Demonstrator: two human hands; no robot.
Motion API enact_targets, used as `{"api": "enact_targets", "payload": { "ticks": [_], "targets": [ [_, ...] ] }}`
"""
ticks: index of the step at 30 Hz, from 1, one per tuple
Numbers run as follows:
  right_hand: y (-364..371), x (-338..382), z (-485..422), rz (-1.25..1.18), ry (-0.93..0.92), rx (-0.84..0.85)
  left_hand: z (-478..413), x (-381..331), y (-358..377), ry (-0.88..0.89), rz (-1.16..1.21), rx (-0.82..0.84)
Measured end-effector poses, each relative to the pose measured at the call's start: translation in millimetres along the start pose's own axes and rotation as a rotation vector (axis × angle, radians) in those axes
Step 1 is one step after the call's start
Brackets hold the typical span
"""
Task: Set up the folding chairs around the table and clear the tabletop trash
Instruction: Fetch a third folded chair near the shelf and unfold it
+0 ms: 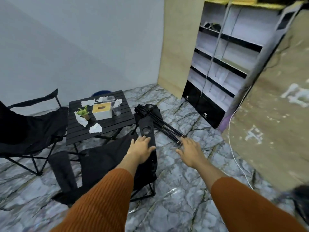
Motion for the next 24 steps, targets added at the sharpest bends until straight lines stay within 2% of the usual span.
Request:
{"api": "enact_targets", "payload": {
  "ticks": [6, 12, 18, 24],
  "targets": [
    [-22.3, -49.1, -33.9, -0.060, 0.082, -0.038, -65.1, -69.0, 3.6, 0.091, -0.093, 0.054],
    [-66.4, -125.8, -97.0, -0.051, 0.142, -0.059, -153.1, -152.2, -12.6, 0.130, -0.081, 0.075],
    [-129.1, -201.0, -177.9, 0.010, 0.113, -0.033, -241.5, -238.3, -39.0, 0.115, -0.090, 0.062],
    [-183.2, -257.1, -263.1, 0.011, 0.076, -0.018, -321.2, -294.0, -62.6, 0.073, -0.080, 0.064]
  ]
}}
Point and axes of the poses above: each hand's wrist, its own z-axis away from the middle knuckle, its own y-axis out of the palm, x = y × z, the point moved 7 cm from there along -z, towards the middle knuckle, and after that the axes turned 2 degrees about -z, right-handed, at the moved point
